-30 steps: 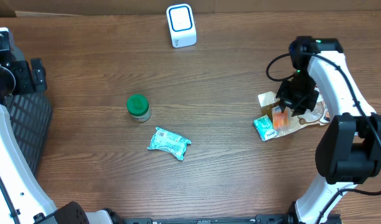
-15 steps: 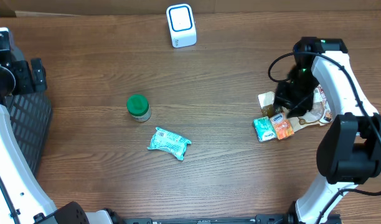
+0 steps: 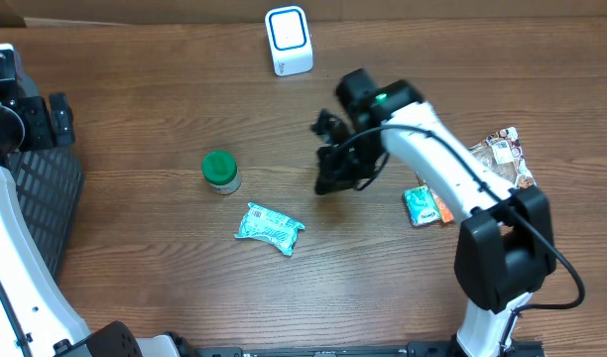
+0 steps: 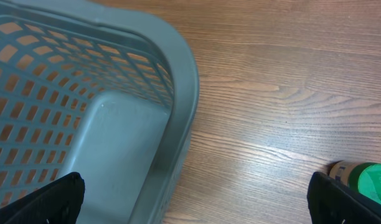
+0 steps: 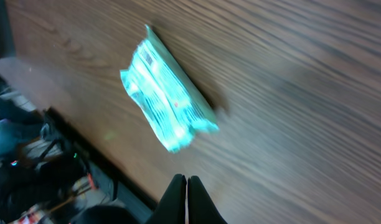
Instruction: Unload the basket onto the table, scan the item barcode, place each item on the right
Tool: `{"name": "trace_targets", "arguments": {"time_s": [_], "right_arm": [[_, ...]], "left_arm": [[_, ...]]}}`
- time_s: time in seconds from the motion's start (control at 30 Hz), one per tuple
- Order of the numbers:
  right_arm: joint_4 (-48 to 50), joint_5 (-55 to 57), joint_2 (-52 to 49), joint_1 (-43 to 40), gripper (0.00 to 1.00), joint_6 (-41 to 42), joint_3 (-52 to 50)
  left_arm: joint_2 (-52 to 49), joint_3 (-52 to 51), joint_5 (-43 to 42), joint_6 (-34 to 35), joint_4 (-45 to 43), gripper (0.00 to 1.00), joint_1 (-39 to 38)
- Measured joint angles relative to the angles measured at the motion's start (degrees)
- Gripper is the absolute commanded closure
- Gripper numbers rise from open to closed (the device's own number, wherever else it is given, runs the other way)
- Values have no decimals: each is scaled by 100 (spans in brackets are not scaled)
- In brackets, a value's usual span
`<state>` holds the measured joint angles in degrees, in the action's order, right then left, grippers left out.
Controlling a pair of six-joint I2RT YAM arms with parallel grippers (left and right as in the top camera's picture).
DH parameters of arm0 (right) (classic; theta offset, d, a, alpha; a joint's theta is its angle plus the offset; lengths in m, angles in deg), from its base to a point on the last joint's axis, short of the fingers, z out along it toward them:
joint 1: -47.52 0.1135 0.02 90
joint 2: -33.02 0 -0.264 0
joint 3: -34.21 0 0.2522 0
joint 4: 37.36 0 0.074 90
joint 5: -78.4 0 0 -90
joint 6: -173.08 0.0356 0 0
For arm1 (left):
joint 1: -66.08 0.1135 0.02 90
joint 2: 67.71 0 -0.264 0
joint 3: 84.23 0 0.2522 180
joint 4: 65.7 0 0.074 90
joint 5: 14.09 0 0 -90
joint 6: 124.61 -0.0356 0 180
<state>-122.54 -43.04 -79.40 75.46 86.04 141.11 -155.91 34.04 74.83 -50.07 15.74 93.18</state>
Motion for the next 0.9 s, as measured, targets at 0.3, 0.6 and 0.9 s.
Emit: {"name": "trace_targets", "arguments": {"time_s": [0.3,0.6,0.9], "right_arm": [[1128,525,2,1340,94,898,-638],[2052,1827,0,2122,88,1703,-1368],[2400,1950,-262,2109,63,2133,-1434]], "left_arm": [[0,0,0,0,0,0,0],[0,0,0,0,-2,0,0],[0,0,0,0,-2,1,0]]}}
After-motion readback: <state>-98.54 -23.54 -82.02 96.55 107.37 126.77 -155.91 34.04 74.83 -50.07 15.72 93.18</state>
